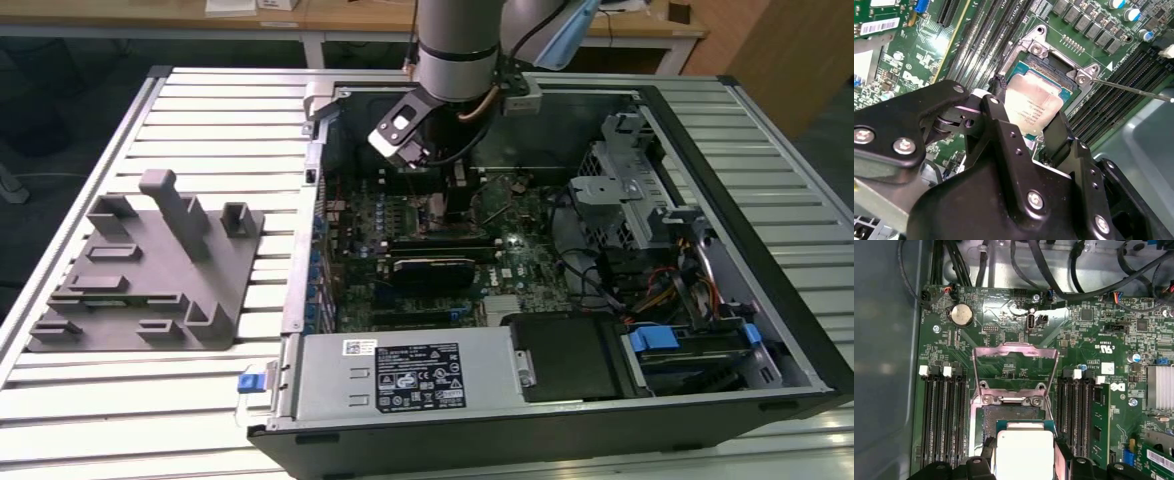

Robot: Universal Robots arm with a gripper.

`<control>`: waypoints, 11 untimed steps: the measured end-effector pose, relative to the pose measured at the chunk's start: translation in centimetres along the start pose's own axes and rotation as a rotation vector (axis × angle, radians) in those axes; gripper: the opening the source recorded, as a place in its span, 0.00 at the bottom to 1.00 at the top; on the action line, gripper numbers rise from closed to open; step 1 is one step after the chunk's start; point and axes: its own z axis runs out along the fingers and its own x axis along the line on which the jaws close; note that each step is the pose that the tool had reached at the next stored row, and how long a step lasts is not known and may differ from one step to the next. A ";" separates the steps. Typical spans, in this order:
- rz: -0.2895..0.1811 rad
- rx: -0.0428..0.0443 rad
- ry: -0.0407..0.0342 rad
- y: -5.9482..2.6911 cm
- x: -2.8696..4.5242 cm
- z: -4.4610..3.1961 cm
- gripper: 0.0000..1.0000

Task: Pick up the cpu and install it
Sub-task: 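Place the cpu into insertion slot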

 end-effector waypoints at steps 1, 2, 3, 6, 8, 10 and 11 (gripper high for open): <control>0.000 0.0000 0.0003 0.00 0.02 0.13 0.55; 0.000 0.0000 0.0011 -0.01 0.03 0.24 0.55; 0.000 -0.0001 0.0028 -0.02 0.05 0.34 0.55; -0.002 -0.0004 0.0155 -0.02 0.08 0.49 0.55; -0.004 -0.0010 0.0290 -0.02 0.10 0.55 0.55; -0.006 -0.0013 0.0395 -0.02 0.11 0.62 0.55; -0.006 -0.0016 0.0405 -0.02 0.12 0.70 0.55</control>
